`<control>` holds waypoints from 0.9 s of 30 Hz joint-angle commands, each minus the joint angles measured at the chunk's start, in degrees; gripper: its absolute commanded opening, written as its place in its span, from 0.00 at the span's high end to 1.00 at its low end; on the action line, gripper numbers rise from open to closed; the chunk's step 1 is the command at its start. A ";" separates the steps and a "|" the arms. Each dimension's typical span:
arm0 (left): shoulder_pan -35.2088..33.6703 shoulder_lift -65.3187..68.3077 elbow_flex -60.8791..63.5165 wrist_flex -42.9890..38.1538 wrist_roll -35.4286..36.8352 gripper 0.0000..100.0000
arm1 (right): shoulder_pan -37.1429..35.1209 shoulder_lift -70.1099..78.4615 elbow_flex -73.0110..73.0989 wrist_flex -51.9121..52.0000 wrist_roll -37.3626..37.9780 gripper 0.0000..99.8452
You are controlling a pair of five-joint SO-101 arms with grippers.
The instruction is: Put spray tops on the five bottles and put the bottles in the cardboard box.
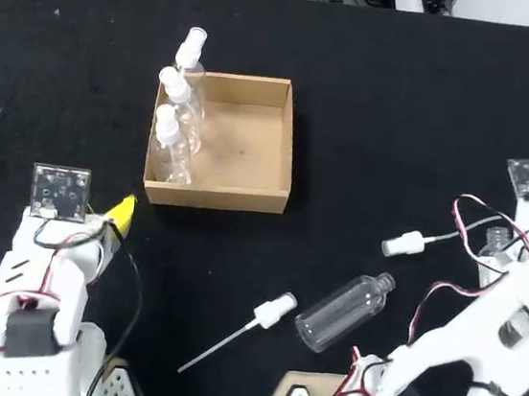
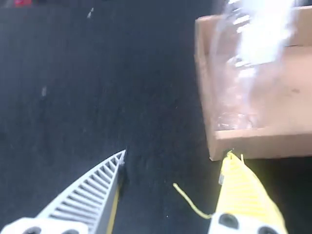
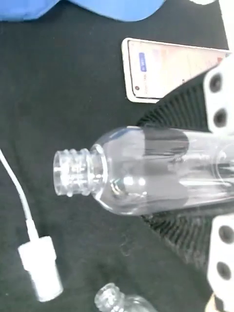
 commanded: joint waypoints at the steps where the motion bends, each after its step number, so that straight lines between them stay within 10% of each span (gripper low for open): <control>1: 2.15 0.26 -13.76 6.07 -5.10 0.72 | -1.23 -4.53 -3.47 -0.26 -3.96 0.99; 11: 10.95 21.89 -31.96 10.02 -9.93 0.72 | -0.79 -7.69 -3.12 -3.78 -12.22 0.99; 19: 34.59 41.14 -43.47 19.43 -10.02 0.72 | 2.99 -7.60 -2.77 -6.33 -13.98 0.99; 27: 49.54 57.76 -39.87 12.57 -9.58 0.72 | 7.12 -7.60 5.41 -17.14 -13.63 0.99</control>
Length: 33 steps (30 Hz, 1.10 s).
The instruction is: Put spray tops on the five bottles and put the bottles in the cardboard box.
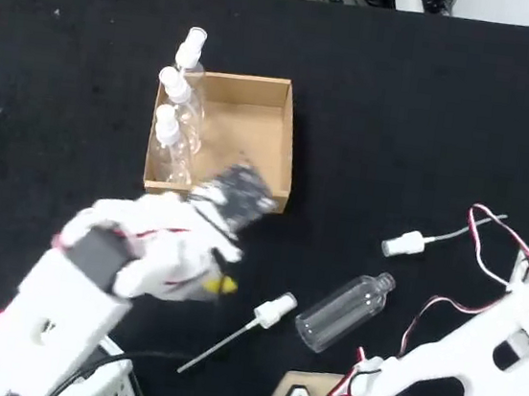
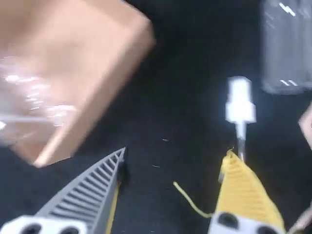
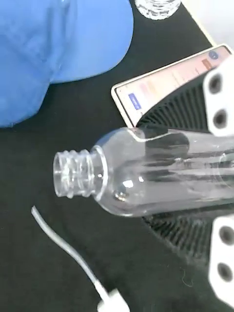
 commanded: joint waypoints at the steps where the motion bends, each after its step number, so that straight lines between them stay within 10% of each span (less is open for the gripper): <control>1: 6.64 9.41 -0.40 -7.21 0.09 0.72 | 1.58 -2.68 1.71 -4.57 0.00 0.99; 17: 13.41 35.87 -0.40 -25.58 8.35 0.72 | 1.58 -2.68 2.59 -5.27 0.09 0.99; 33: 18.95 40.18 -0.48 -26.90 16.18 0.72 | 1.49 -2.68 2.59 -5.27 0.09 0.99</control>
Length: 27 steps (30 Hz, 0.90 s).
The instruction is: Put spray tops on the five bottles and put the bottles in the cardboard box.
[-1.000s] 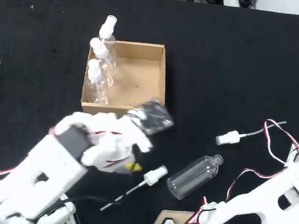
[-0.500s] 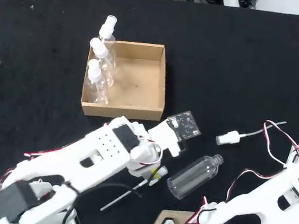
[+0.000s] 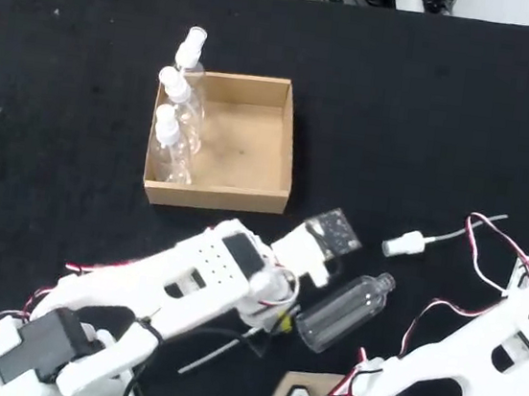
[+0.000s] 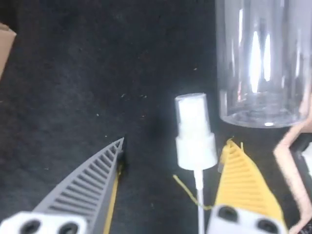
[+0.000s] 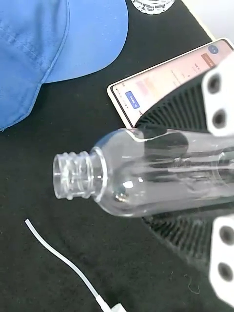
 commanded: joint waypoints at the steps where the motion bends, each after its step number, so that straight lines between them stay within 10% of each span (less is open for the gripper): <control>1: 2.51 -0.18 -0.31 -0.88 2.20 0.72 | 1.05 -2.68 -0.57 -1.41 0.09 0.99; 27: 2.59 -0.79 7.16 -9.14 2.90 0.87 | 1.05 -2.68 -0.48 -1.32 0.09 0.99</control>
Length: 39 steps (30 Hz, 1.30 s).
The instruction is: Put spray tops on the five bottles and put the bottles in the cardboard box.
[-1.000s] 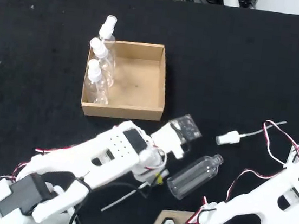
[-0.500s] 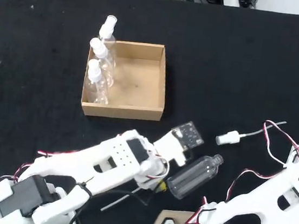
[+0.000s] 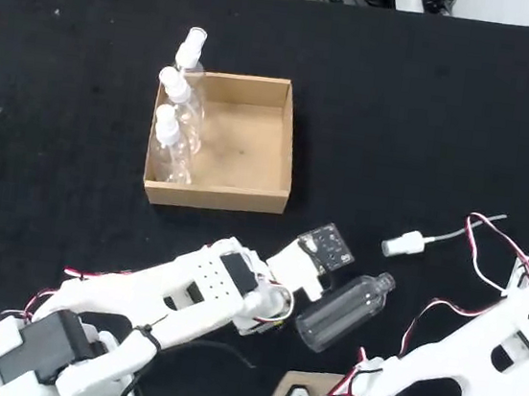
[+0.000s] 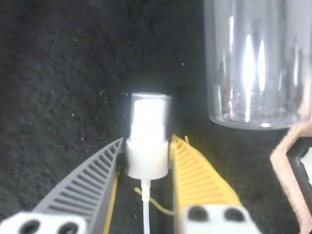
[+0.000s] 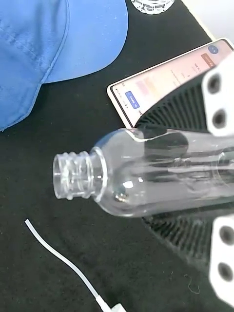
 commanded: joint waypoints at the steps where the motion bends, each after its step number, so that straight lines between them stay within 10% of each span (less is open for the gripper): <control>1: -0.13 -0.79 -0.84 1.58 -0.35 0.87 | 1.05 -2.68 -0.48 -1.32 0.09 0.99; 12: -11.38 -0.18 -7.52 19.87 -10.90 0.83 | 0.62 -2.68 -0.48 -0.97 0.09 0.99; 18: -10.07 -0.88 -8.92 19.96 -11.16 0.68 | 0.88 -2.68 -0.48 -1.14 0.09 0.99; 39: -5.14 15.03 -18.07 12.92 -11.16 0.68 | 1.14 -2.68 -0.04 -1.23 0.09 0.99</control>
